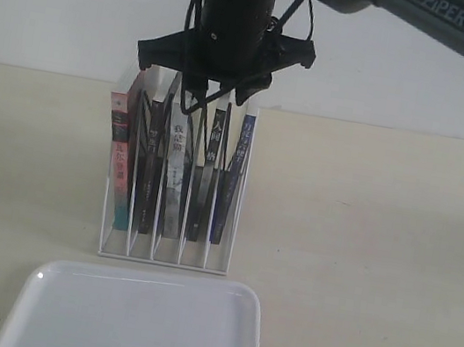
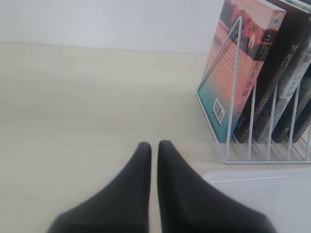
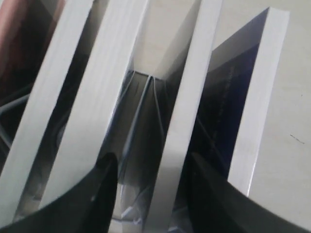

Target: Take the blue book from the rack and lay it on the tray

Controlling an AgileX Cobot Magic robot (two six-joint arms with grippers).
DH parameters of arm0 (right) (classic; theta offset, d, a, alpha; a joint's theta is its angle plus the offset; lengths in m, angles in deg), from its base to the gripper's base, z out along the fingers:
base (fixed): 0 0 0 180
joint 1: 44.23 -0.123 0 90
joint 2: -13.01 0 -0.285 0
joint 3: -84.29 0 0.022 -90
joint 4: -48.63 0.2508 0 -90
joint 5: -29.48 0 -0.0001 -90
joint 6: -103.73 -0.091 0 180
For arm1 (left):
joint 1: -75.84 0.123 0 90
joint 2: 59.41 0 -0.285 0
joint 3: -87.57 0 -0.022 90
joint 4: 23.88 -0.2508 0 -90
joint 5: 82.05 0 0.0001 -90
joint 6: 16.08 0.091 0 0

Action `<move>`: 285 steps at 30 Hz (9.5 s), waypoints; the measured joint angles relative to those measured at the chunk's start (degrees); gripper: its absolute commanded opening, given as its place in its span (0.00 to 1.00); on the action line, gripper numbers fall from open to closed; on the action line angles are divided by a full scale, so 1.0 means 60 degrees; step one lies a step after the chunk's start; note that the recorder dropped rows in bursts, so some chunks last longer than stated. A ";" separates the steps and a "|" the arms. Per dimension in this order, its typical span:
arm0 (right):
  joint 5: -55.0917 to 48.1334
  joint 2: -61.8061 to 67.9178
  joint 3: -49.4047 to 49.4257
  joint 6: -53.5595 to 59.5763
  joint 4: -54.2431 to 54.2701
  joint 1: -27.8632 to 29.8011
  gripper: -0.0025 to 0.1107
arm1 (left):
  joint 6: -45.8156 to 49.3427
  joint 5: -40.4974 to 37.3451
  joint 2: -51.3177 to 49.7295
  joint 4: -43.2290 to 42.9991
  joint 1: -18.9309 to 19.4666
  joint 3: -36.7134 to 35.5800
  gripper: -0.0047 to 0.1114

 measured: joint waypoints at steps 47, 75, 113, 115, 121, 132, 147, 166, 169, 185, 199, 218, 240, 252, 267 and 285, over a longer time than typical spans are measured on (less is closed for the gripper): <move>-0.0325 -0.0837 -0.0477 -0.0687 -0.0421 0.0000 0.04 | 0.0000 0.0000 0.0000 0.0000 0.0000 0.0000 0.08; -0.0454 -0.1947 -0.0517 -0.0365 -0.0116 0.0000 0.04 | 0.0000 0.0000 0.0000 0.0000 0.0000 0.0000 0.08; -0.0376 -0.0480 -0.0517 -0.0353 0.0018 0.0000 0.55 | 0.0000 0.0000 0.0000 0.0000 0.0000 0.0000 0.08; -0.0332 -0.0499 -0.0537 -0.0331 0.0018 0.0000 0.51 | 0.0000 0.0000 0.0000 0.0000 0.0000 0.0000 0.08; -0.0296 -0.0499 -0.0537 -0.0190 0.0018 0.0000 0.34 | 0.0000 0.0000 0.0000 0.0000 0.0000 0.0000 0.08; -0.0296 -0.1367 -0.0554 0.0096 -0.0055 -0.0171 0.34 | 0.0000 0.0000 0.0000 0.0000 0.0000 0.0000 0.08; -0.0279 -0.2255 -0.0557 -0.0215 0.0513 -0.1142 0.34 | 0.0000 0.0000 0.0000 0.0000 0.0000 0.0000 0.08; -0.0262 -0.0717 -0.0557 -0.0688 0.0033 -0.1309 0.34 | 0.0000 0.0000 0.0000 0.0000 0.0000 0.0000 0.08; -0.0281 -0.0703 -0.0557 -0.0714 0.0003 -0.1162 0.34 | 0.0000 0.0000 0.0000 0.0000 0.0000 0.0000 0.08; 0.0627 -0.0020 -0.0557 -0.0714 0.0303 -0.0946 0.34 | 0.0000 0.0000 0.0000 0.0000 0.0000 0.0000 0.08; 0.0808 0.0434 -0.0557 -0.0714 0.0113 -0.0797 0.34 | 0.0000 0.0000 0.0000 0.0000 0.0000 0.0000 0.08; 0.0960 0.0767 -0.0557 -0.0714 0.0053 -0.0778 0.02 | 0.0000 0.0000 0.0000 0.0000 0.0000 0.0000 0.08; 0.0303 -0.0597 -0.0557 -0.0861 0.0179 -0.0778 0.02 | 0.0000 0.0000 0.0000 0.0000 0.0000 0.0000 0.08; -0.0211 -0.0772 -0.0557 -0.1113 0.0251 -0.0881 0.02 | 0.0000 0.0000 0.0000 0.0000 0.0000 0.0000 0.08; -0.0015 -0.0558 -0.0557 -0.1304 -0.0082 -0.1015 0.02 | 0.0000 0.0000 0.0000 0.0000 0.0000 0.0000 0.08; 0.0248 0.0375 -0.0557 -0.1524 0.0079 -0.1021 0.02 | 0.0000 0.0000 0.0000 0.0000 0.0000 0.0000 0.08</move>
